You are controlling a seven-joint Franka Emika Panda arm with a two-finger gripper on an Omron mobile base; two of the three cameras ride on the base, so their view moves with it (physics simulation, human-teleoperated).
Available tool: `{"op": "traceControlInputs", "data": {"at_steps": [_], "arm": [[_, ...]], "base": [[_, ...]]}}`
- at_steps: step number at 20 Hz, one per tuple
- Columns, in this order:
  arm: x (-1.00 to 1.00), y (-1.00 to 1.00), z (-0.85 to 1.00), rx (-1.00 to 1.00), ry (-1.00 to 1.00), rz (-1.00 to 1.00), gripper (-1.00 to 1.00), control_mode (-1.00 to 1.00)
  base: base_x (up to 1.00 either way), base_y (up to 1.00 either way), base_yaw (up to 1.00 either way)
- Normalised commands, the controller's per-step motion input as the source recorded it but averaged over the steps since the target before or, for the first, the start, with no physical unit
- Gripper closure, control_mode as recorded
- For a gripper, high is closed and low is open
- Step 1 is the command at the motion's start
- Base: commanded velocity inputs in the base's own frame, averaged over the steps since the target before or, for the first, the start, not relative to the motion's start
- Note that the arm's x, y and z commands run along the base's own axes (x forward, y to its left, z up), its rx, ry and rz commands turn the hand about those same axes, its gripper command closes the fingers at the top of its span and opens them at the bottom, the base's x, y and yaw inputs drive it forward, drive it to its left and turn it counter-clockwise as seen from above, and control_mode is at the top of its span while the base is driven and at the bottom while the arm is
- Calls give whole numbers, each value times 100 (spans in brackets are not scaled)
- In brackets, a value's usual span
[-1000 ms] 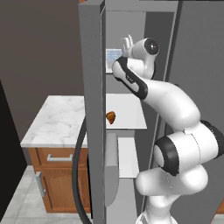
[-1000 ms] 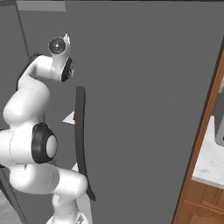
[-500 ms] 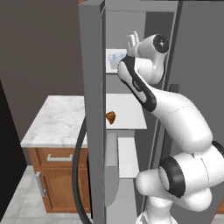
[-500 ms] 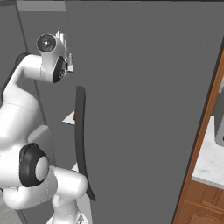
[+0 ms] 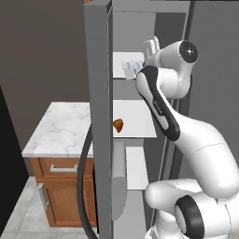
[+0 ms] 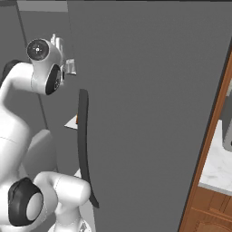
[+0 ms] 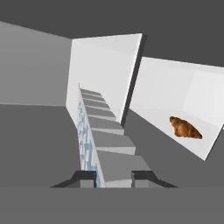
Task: Open the freezer door, pick up the ice cube tray from the freezer, and place it on the dining counter.
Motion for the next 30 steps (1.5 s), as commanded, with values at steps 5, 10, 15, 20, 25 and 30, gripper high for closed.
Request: {"op": "traceControlInputs", "data": {"at_steps": [5,10,15,20,25,30], "arm": [[-70,-3,2,0,0,0,100,-100],[-72,-1,4,0,0,0,100,-100],[-66,-7,7,0,0,0,100,-100],[-63,-9,6,0,3,0,100,-100],[-66,-13,6,0,3,0,100,-100],[-65,-12,4,0,4,0,100,-100]], "base": [[0,0,0],[0,0,0],[0,0,0],[0,0,0],[0,0,0],[0,0,0]]}}
